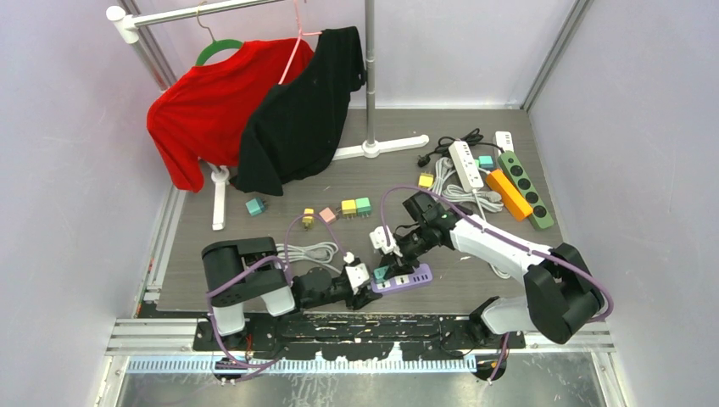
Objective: Pull the plug off the socket
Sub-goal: Remove the plug from the socket.
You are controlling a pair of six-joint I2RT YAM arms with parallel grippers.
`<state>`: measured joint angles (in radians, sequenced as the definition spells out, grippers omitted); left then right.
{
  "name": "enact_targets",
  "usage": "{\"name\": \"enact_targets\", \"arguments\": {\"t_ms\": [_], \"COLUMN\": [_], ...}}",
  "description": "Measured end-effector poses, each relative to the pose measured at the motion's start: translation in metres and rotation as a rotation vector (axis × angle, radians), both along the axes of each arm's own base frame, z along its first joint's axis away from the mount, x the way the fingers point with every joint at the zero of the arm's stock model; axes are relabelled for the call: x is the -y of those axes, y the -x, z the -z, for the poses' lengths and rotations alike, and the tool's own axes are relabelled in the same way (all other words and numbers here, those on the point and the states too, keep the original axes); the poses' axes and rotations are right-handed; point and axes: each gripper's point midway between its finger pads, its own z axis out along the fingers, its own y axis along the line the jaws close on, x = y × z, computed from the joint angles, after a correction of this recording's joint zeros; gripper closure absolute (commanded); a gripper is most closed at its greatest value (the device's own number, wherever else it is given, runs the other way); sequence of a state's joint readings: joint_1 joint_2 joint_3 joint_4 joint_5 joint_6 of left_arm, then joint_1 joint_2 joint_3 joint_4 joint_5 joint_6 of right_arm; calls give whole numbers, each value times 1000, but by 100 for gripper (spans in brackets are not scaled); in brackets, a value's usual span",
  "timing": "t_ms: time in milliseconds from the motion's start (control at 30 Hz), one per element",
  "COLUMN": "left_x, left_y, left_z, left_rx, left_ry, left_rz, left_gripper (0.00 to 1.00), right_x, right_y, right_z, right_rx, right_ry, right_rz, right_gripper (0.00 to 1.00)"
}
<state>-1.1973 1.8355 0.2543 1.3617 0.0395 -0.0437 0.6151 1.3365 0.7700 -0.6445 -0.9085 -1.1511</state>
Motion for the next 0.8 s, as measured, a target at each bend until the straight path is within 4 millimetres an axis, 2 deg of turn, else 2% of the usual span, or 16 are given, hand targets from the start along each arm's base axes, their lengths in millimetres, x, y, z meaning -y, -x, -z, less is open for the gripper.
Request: {"name": "enact_targets", "arguments": {"t_ms": [167, 300, 400, 567, 800], "left_x": [-1, 0, 2, 2, 2], "left_y": [-2, -6, -6, -3, -1], "left_z": [1, -1, -4, -2, 2], "left_rx": [-4, 1, 5, -5, -24], "left_ry": [-1, 6, 18, 13, 9], "left_rz": [-11, -22, -20, -6, -7], "left_gripper": [100, 100, 100, 100, 97], "right_x": [-6, 4, 12, 14, 3], "right_y": [-9, -17, -13, -4, -1], "right_z": [-1, -2, -3, -5, -13], "right_rx": [-58, -65, -31, 19, -46], "right_ry": [14, 16, 1, -30, -49], "right_rz": [109, 149, 97, -7, 32], "right_gripper": [99, 99, 98, 99, 99]}}
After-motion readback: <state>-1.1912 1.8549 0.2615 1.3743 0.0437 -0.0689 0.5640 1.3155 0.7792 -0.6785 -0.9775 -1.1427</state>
